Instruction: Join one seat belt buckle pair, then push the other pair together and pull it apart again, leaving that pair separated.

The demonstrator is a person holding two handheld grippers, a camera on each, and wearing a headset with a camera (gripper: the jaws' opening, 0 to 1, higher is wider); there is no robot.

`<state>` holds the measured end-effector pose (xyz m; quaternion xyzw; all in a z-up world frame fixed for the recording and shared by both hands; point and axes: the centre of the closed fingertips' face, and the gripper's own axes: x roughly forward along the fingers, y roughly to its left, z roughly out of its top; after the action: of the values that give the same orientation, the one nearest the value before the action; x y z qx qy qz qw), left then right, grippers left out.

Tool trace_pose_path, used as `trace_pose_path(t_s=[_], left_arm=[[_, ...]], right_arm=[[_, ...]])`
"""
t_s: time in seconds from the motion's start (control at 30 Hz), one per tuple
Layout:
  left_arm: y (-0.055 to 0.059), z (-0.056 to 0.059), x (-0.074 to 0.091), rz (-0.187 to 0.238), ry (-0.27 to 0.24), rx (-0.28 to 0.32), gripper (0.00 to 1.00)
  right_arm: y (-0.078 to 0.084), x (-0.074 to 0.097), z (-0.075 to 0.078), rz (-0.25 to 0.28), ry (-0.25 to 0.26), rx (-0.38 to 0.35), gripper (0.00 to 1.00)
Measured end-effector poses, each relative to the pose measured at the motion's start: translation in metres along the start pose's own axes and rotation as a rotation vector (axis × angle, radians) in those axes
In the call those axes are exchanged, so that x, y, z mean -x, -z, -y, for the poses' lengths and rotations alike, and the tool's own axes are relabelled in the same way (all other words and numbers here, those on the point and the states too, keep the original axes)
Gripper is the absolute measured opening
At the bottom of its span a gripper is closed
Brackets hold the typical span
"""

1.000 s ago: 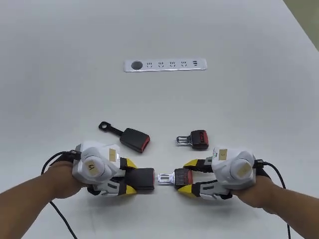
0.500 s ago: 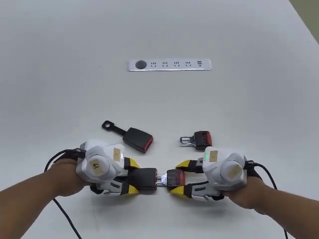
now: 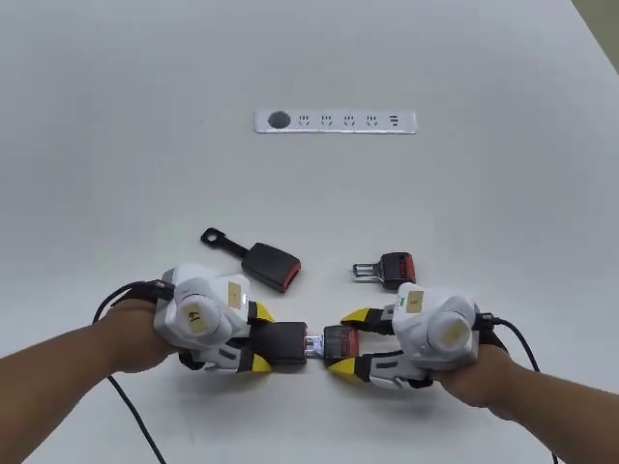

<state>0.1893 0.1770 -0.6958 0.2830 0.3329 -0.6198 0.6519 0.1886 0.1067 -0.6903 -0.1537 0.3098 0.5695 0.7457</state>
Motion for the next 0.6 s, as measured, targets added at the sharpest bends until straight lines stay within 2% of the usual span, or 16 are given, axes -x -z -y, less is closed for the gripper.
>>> trace_pose_path(t_s=[0.1,0.13,0.27,0.37,0.6], left_arm=[[-0.003,0.001,-0.002,0.002,0.006,-0.004,0.32],[-0.003,-0.001,-0.001,-0.018,0.016,-0.022,0.32],[-0.003,0.0,-0.001,-0.006,0.019,-0.019,0.32],[-0.004,0.0,-0.001,-0.019,0.024,-0.031,0.32],[-0.002,-0.001,-0.001,-0.018,0.022,-0.024,0.32]], right_arm=[[-0.004,-0.007,-0.004,0.01,-0.001,-0.013,0.34],[-0.006,-0.012,-0.005,0.002,0.01,-0.002,0.34],[-0.004,-0.013,-0.003,0.001,0.016,-0.006,0.34],[-0.005,-0.013,-0.002,-0.003,0.025,-0.009,0.34],[-0.003,-0.013,0.0,-0.012,0.03,-0.009,0.34]])
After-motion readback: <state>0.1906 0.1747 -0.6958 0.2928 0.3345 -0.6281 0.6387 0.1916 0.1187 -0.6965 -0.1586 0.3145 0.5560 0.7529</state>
